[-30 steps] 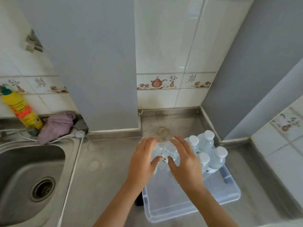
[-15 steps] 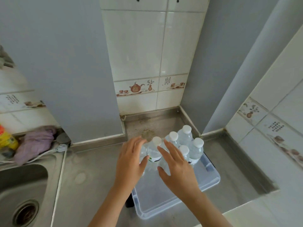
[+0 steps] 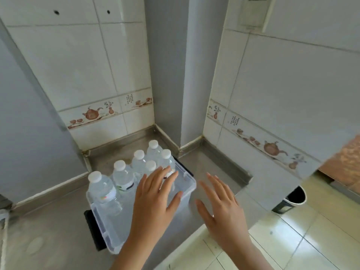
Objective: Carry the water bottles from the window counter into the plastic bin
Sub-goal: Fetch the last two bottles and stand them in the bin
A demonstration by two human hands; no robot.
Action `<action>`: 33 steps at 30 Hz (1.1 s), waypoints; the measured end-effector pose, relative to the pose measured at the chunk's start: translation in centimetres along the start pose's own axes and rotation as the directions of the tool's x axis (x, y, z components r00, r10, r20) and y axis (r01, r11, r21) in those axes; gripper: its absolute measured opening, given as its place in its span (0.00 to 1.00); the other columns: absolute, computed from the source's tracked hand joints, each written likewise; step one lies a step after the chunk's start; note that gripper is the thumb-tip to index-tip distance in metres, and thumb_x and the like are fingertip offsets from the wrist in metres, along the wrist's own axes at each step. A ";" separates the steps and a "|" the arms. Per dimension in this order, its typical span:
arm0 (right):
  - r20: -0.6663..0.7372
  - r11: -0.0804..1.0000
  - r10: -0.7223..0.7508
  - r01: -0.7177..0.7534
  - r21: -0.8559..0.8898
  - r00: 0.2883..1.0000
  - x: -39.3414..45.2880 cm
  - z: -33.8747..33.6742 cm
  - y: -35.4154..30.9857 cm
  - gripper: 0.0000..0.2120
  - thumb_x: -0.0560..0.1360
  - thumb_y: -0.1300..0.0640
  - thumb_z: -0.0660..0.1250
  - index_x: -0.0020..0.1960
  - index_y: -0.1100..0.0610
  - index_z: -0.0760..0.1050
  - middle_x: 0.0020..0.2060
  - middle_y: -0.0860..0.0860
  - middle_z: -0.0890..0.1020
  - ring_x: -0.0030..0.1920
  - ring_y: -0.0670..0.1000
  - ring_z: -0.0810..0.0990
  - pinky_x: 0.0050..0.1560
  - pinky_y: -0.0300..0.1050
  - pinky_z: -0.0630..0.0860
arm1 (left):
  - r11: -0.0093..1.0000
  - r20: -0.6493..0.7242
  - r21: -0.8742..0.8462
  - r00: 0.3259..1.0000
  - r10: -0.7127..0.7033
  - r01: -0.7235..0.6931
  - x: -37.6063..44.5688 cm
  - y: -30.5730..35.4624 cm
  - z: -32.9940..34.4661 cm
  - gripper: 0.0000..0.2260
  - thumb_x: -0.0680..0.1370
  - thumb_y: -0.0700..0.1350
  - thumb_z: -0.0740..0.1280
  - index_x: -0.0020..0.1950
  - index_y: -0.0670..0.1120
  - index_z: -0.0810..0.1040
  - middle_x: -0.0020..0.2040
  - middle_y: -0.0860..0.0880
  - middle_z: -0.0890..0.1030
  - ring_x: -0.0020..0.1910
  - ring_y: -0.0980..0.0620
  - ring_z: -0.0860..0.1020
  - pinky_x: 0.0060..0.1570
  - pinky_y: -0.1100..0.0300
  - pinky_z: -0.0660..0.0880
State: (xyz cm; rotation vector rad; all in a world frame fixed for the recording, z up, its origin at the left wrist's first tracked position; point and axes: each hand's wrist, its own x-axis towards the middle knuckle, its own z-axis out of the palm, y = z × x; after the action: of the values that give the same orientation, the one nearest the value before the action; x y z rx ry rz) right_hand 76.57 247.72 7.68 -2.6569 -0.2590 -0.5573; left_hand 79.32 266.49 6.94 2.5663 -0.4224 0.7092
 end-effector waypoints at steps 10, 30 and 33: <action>-0.141 0.946 0.302 -0.314 -0.080 0.943 -14.8 -10.8 9.3 0.22 0.78 0.42 0.55 0.68 0.49 0.70 0.69 0.49 0.73 0.70 0.52 0.67 0.63 0.56 0.73 | 0.962 0.112 -0.112 0.959 0.261 -0.249 -4.3 17.1 4.1 0.21 0.77 0.57 0.61 0.65 0.49 0.78 0.65 0.49 0.80 0.66 0.48 0.76 0.65 0.42 0.70; -0.569 0.532 0.663 -0.841 -0.101 0.488 -31.0 -28.6 27.8 0.27 0.79 0.39 0.46 0.66 0.50 0.73 0.68 0.50 0.74 0.69 0.50 0.66 0.63 0.60 0.72 | 0.632 0.138 -0.522 0.674 0.725 -0.573 -3.8 51.5 17.1 0.24 0.78 0.61 0.58 0.67 0.50 0.78 0.68 0.50 0.77 0.70 0.50 0.71 0.71 0.46 0.61; -0.578 0.475 0.683 -0.873 -0.112 0.446 -30.9 -30.5 32.3 0.26 0.80 0.40 0.47 0.67 0.51 0.72 0.68 0.50 0.74 0.69 0.52 0.68 0.63 0.60 0.72 | 0.568 0.112 -0.565 0.626 0.772 -0.598 -1.6 56.3 20.9 0.24 0.78 0.61 0.58 0.66 0.49 0.78 0.68 0.50 0.77 0.70 0.49 0.72 0.70 0.43 0.63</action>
State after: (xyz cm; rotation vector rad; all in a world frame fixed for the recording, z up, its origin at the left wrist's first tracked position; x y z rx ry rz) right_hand 46.65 202.69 8.69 -2.4499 1.3675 -0.9236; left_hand 64.16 208.36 8.62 1.9626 -1.6024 0.2892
